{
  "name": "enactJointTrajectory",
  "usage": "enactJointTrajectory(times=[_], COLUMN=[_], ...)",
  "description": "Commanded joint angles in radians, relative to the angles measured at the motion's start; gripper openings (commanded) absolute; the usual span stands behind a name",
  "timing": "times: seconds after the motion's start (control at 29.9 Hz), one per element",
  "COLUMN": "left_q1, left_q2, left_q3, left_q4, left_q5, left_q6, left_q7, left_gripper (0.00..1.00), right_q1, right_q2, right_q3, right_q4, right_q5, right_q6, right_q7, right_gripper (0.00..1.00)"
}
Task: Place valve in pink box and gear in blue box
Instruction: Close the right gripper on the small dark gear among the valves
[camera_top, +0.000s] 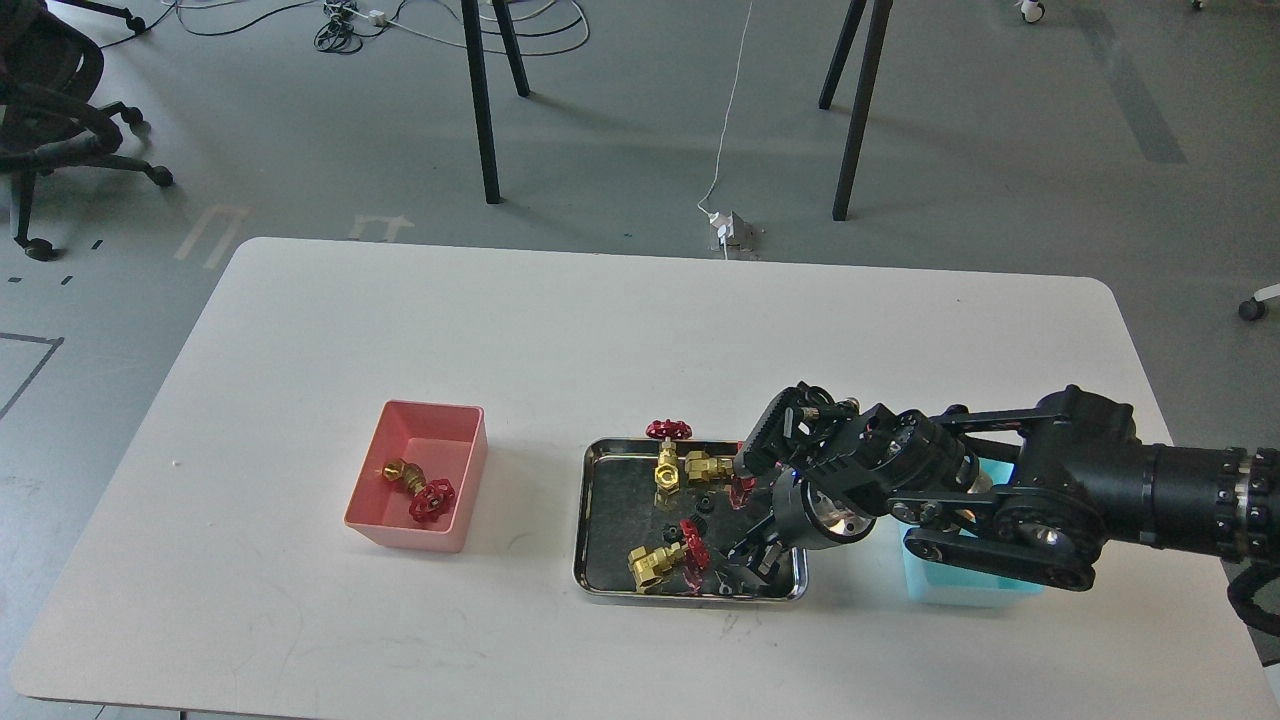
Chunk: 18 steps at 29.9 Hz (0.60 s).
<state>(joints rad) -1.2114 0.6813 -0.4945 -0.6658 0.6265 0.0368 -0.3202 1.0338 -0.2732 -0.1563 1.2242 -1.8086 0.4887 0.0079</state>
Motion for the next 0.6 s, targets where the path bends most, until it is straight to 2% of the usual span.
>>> enactJointTrajectory(times=[0.0,0.17,0.37,0.57], left_q1=[-0.008,-0.011,-0.011,-0.01], left_q2=[0.001,0.007,0.017,0.017], left_q3=[0.001,0.001,-0.001,0.001], left_q4=[0.0,0.0,0.0,0.018], left_q5=[0.001,0.001,-0.001,-0.001], left_q6=[0.0,0.0,-0.002,-0.005], left_q7=[0.0,0.0,-0.002,-0.003], left_gripper=[0.97,0.97,0.97,0.97], right_q1=[-0.011,-0.012,-0.012,-0.012], right_q2=[0.009,0.035,0.038,0.037], right_q3=[-0.002,-0.002,-0.005,-0.006], right_q4=[-0.014,-0.012,-0.014,-0.012], right_q5=[0.0,0.002,0.002,0.002], right_q6=[0.0,0.0,0.0,0.0], right_q7=[-0.002,-0.006,-0.011,-0.014], right_gripper=[0.64,0.6,0.51,0.51])
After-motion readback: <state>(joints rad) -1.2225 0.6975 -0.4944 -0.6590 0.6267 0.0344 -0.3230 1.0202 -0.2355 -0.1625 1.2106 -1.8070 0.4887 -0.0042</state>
